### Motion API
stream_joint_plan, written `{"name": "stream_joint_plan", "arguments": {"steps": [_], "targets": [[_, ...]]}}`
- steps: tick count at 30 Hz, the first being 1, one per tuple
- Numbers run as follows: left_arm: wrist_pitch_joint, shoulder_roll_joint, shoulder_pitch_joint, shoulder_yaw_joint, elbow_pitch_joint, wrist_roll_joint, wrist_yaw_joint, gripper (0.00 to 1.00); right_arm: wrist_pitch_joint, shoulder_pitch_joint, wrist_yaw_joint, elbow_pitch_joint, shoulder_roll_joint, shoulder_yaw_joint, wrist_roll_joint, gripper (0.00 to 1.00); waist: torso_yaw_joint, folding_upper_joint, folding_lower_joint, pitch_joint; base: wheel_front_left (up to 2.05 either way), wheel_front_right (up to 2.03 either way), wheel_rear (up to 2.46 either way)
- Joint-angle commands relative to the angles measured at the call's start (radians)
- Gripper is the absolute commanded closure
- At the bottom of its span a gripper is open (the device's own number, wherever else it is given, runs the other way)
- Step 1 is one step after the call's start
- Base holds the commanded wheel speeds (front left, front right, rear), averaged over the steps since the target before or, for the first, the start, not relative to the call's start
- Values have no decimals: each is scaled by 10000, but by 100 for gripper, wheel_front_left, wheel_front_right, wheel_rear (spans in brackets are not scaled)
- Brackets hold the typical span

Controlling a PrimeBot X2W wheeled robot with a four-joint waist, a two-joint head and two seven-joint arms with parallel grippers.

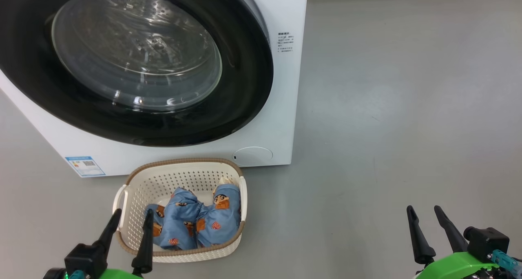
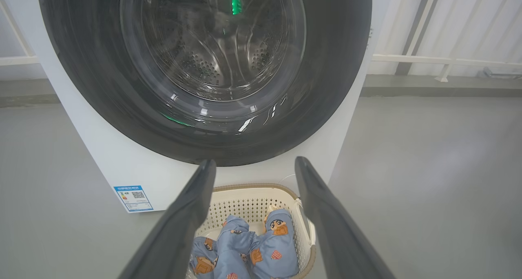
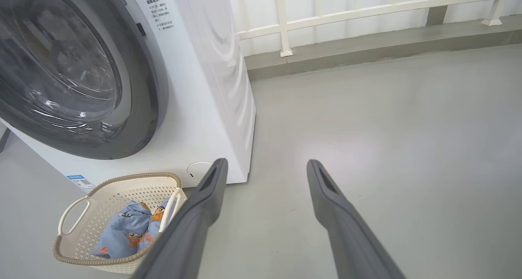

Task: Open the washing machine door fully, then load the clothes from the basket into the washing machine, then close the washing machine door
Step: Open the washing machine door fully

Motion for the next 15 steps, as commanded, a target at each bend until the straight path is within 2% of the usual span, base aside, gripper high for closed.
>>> {"name": "stream_joint_plan", "arguments": {"steps": [1,5,7,8,9,15], "targets": [[-67,134,-398,320,-233,-96,-16,0,-122,-244,16,-257,-43,228,5,0,12,0,0,-8,0,0,0],[-67,80,-324,275,-253,-166,-16,0,-122,-338,16,-262,20,333,315,0,39,0,0,-38,0,0,0],[-67,50,-278,258,-263,-188,-16,0,-122,-437,16,-268,69,409,621,65,55,0,0,-48,0,0,0],[-67,36,-261,242,-265,-194,-16,0,-122,-510,16,-276,88,449,791,85,68,0,0,-47,0,0,0],[-67,23,-252,226,-267,-201,-16,0,-122,-609,16,-304,114,487,1001,100,80,0,0,-41,0,0,0],[-67,-32,-295,169,-299,-267,-16,0,-122,-1571,16,-614,358,572,2918,100,166,0,0,86,0,0,0]]}}
